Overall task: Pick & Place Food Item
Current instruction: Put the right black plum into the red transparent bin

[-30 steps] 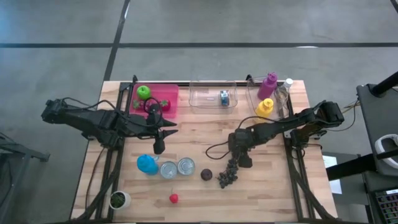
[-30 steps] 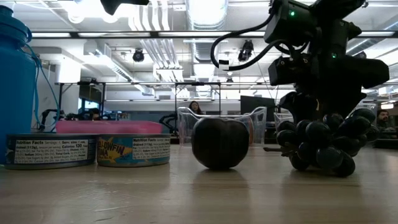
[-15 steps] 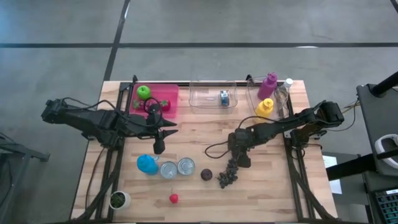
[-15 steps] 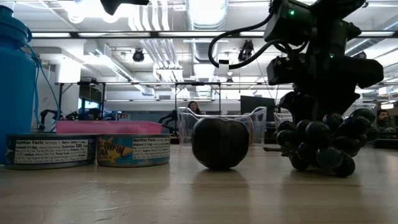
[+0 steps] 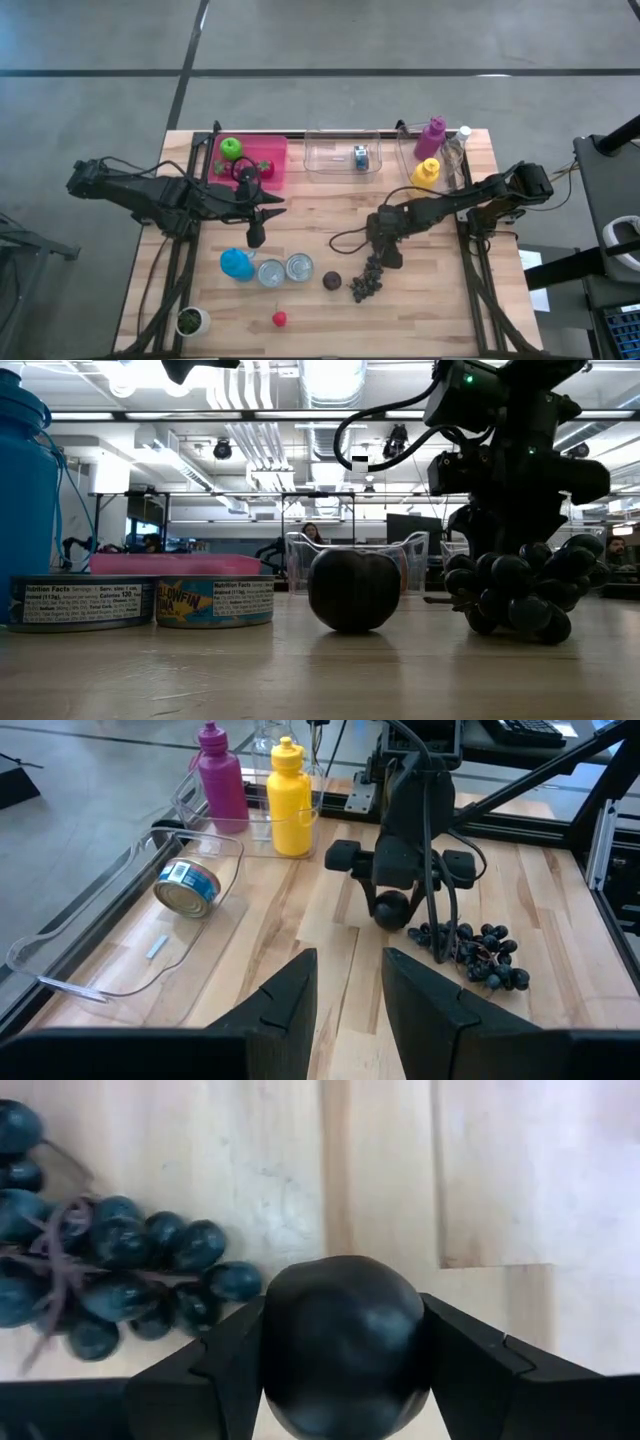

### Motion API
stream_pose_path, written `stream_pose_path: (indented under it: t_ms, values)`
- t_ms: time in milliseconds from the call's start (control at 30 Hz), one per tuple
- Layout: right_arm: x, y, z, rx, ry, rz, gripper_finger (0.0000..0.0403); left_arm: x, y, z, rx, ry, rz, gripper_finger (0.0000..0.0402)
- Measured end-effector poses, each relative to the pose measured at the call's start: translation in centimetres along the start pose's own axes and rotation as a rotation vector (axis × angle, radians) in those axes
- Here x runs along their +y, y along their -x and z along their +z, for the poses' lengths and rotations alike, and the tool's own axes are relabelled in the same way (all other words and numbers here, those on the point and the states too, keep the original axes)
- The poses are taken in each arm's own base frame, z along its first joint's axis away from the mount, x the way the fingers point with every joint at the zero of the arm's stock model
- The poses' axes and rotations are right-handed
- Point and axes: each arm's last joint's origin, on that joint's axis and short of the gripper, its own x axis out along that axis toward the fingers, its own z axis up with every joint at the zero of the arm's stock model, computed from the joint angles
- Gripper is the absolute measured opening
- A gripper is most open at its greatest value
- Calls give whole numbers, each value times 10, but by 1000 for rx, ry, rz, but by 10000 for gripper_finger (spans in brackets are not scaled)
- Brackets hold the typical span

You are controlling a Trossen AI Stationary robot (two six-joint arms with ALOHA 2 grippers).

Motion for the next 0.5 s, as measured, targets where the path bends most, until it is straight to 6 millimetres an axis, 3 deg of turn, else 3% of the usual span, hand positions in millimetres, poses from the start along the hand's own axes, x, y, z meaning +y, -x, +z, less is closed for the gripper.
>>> stream_pose_path:
  t_ms: [300, 500]
  values:
    - [-2, 23, 15, -87, -2, -68, 217, 0, 0, 0, 0, 0, 1, 118]
    - [-2, 52, 34, -154, -25, -108, 216, 0, 0, 0, -6, -2, 12, 132]
